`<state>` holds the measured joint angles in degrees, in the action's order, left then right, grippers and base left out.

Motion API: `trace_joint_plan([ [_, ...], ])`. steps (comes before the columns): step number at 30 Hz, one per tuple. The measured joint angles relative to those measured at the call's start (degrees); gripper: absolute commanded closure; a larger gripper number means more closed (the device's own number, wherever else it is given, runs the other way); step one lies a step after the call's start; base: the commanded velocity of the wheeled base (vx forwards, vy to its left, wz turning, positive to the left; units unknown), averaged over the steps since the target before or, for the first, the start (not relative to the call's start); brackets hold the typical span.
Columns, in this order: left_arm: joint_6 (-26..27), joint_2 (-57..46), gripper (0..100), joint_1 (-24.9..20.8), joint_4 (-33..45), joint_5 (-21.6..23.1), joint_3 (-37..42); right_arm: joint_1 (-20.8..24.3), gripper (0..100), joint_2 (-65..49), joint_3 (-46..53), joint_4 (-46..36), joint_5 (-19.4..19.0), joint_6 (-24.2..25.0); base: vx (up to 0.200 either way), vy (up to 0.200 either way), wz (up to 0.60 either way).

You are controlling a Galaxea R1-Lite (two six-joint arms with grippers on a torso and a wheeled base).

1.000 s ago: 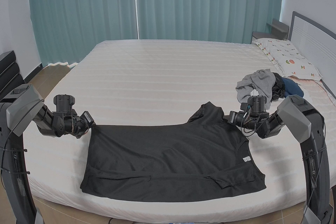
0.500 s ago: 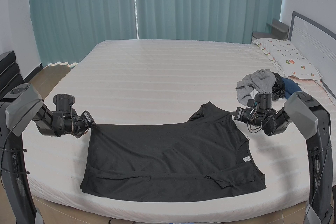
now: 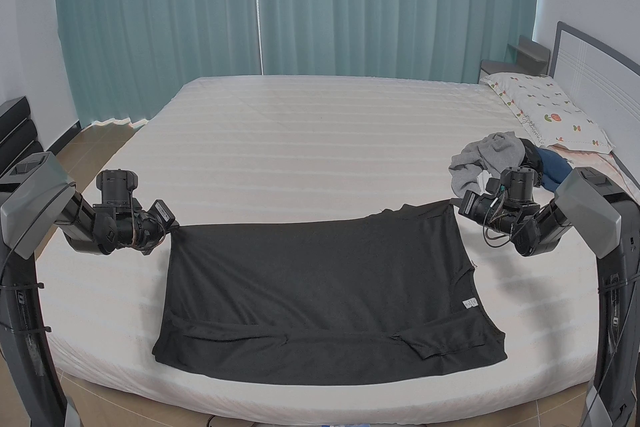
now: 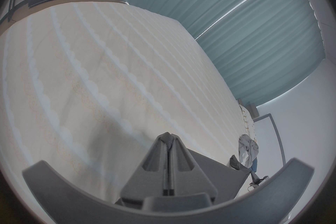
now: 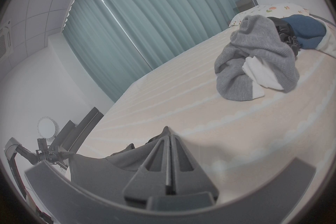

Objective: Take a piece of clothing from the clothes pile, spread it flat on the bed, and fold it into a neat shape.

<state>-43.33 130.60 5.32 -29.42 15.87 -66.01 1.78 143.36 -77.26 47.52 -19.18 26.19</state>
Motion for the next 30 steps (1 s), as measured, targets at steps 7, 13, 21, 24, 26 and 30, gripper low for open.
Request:
trace_joint_plan([
  [7, -0.02, -0.63, 100, 0.0, -0.93, -0.02, 0.35, -0.38, 100, -0.8, 0.91, 0.29, 0.11, 0.22, 0.0, 0.0, 0.0],
  [13, -0.71, -0.74, 100, 0.0, -2.22, -0.04, 0.57, -0.41, 100, -0.98, 1.5, 1.0, 0.18, 0.15, 0.0, 0.0, 0.0],
  [21, -0.66, -0.61, 100, 0.02, -2.3, -0.06, 0.68, -0.33, 100, -1.08, 2.01, 1.0, 0.13, 0.11, 0.0, 0.0, 0.0],
  [24, -0.44, -0.55, 100, 0.02, -2.28, -0.06, 0.8, -0.38, 100, -1.41, 2.65, 0.98, 0.07, 0.06, 0.0, 0.0, 0.0],
  [26, -0.16, -0.56, 100, 0.02, -2.28, -0.06, 1.21, -0.44, 100, -1.79, 3.67, 0.9, -0.22, -0.02, 0.0, 0.0, 0.0],
  [30, 2.08, -0.83, 100, 0.02, -2.24, -0.02, 3.06, -0.52, 100, -2.76, 5.99, 0.82, -1.13, -0.2, 0.0, 0.0, 0.0],
])
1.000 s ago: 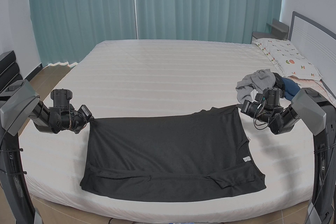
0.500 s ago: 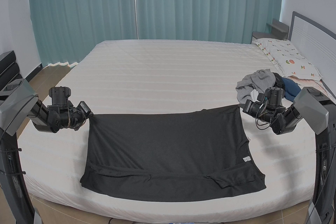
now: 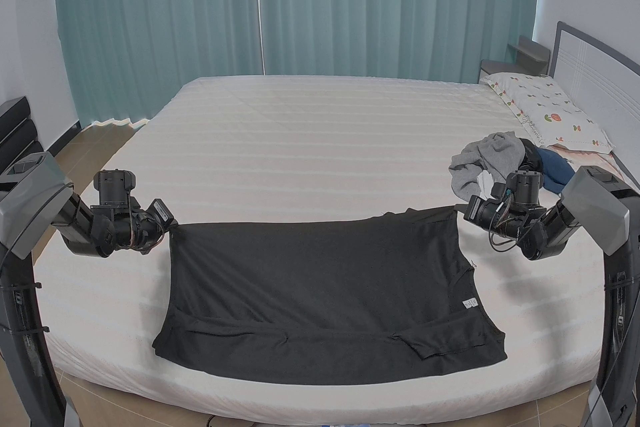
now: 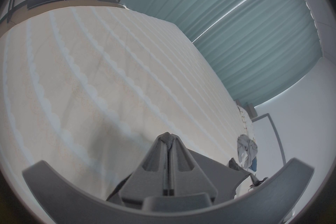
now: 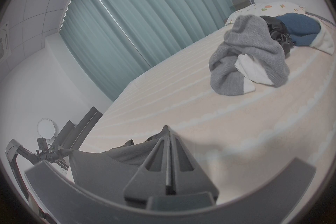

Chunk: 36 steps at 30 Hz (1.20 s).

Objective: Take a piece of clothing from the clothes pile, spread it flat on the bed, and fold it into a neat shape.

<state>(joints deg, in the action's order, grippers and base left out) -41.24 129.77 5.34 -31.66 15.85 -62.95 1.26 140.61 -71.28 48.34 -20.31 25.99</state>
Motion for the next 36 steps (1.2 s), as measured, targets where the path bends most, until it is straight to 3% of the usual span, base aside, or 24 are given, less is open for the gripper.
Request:
trace_joint_plan([
  [8, 8.2, -1.68, 100, 0.0, -0.01, -0.04, 4.63, -0.6, 100, -2.43, 4.74, -0.6, -2.89, -0.1, 0.0, 0.0, 0.0],
  [16, 11.28, -3.97, 100, -0.07, 0.13, -0.17, 8.3, -1.8, 100, -5.83, 12.28, -1.12, -7.94, -1.99, 0.0, 0.0, 0.0],
  [28, 15.06, -7.14, 100, 0.04, 0.0, -0.39, 15.65, -3.36, 100, -10.84, 21.03, -1.15, -11.52, -4.91, 0.0, 0.0, 0.0],
  [36, 19.38, -8.63, 100, -0.07, -0.06, -0.46, 20.39, -4.72, 100, -12.87, 27.12, -1.21, -12.2, -10.78, 0.0, 0.0, 0.0],
])
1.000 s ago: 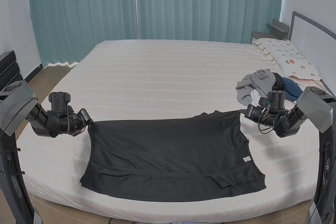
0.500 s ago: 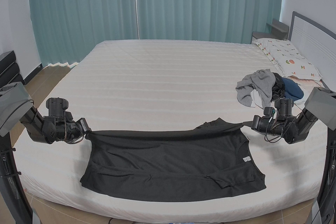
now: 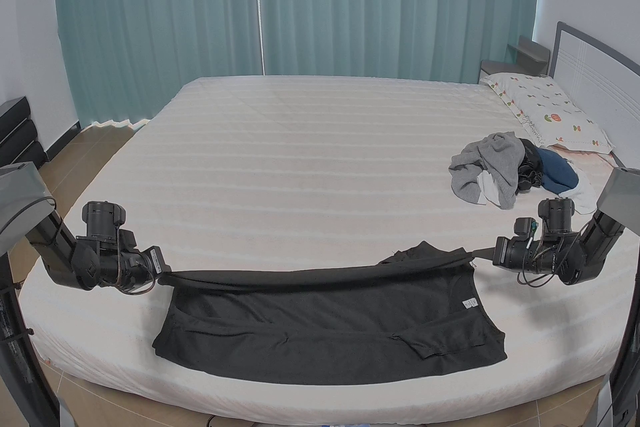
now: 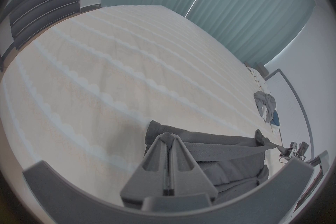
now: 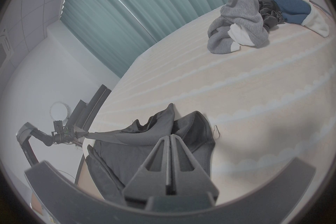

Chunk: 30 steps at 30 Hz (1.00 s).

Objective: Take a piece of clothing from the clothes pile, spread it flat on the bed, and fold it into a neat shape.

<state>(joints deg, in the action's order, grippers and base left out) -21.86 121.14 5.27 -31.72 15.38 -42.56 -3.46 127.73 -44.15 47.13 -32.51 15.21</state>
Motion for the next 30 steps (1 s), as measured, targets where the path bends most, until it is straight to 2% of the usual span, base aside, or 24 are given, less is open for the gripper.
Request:
trace_joint_plan([
  [16, 6.53, -2.34, 100, -0.04, -0.02, 0.05, 9.07, -2.13, 100, -1.11, 10.8, -0.02, -0.41, -12.84, 0.0, 0.0, 0.0],
  [22, 6.92, -2.67, 100, -0.21, 0.0, 0.1, 10.75, -2.46, 100, -1.11, 12.57, 0.0, -0.38, -14.26, 0.0, 0.0, 0.0],
  [30, 6.73, -3.06, 100, -0.43, -1.1, 0.07, 11.61, -2.34, 100, -1.11, 12.63, 0.44, -0.46, -13.82, 0.0, 0.0, 0.0],
])
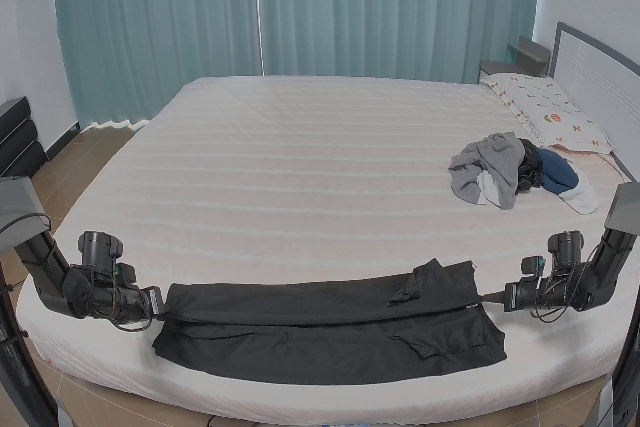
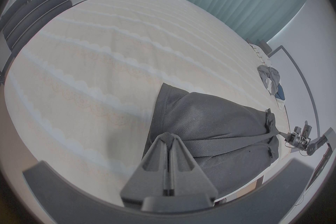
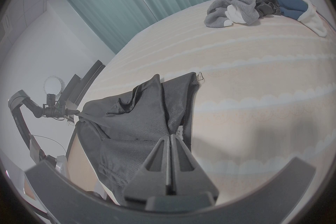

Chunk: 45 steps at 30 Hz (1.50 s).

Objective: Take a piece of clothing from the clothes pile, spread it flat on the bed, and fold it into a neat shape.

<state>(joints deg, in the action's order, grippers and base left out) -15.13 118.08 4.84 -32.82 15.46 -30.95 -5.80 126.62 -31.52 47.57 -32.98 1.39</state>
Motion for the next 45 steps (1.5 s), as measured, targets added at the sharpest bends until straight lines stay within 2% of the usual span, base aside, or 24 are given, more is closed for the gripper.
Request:
trace_joint_plan([
  [4, -1.49, -0.05, 100, -0.05, -1.39, 0.0, -1.4, 0.18, 100, -0.02, -2.23, 0.09, 0.38, 1.48, 0.0, 0.0, 0.0],
  [8, -8.05, -0.05, 100, -0.3, -1.99, -0.16, -6.28, 0.62, 100, 0.04, -7.03, 0.02, 2.07, 6.29, 0.0, 0.0, 0.0],
  [10, -12.97, 0.06, 100, -0.79, -1.96, -0.46, -11.0, 1.21, 100, 0.33, -11.61, 0.05, 4.35, 10.42, 0.0, 0.0, 0.0],
  [17, -22.83, 2.23, 100, -1.89, -1.72, -2.95, -24.77, 3.17, 100, 2.56, -25.37, 0.2, 13.71, 21.6, 0.0, 0.0, 0.0],
  [22, -25.23, 4.72, 100, -2.52, -1.76, -4.22, -29.68, 4.38, 100, 4.39, -30.27, 0.35, 15.79, 24.6, 0.0, 0.0, 0.0],
  [26, -25.25, 5.73, 100, -2.65, -1.63, -4.27, -28.47, 4.62, 100, 5.02, -28.54, 0.35, 14.4, 25.12, 0.0, 0.0, 0.0],
  [30, -22.66, 6.27, 100, -2.78, -1.56, -4.24, -26.67, 4.77, 100, 5.52, -27.34, -0.17, 12.97, 25.19, 0.0, 0.0, 0.0],
  [31, -22.39, 6.36, 100, -2.8, -1.56, -4.24, -26.32, 4.99, 0, 5.74, -27.37, -0.41, 12.86, 25.16, 0.0, 0.0, 0.0],
  [38, -22.09, 6.6, 100, -2.89, -1.56, -4.27, -24.99, 6.7, 0, 7.83, -32.01, -6.07, 11.87, 24.93, 0.0, 0.0, 0.0],
  [45, -22.06, 6.64, 100, -3.05, -1.58, -4.29, -24.0, 9.63, 0, 12.39, -44.17, -13.71, 10.4, 24.83, 0.0, 0.0, 0.0],
])
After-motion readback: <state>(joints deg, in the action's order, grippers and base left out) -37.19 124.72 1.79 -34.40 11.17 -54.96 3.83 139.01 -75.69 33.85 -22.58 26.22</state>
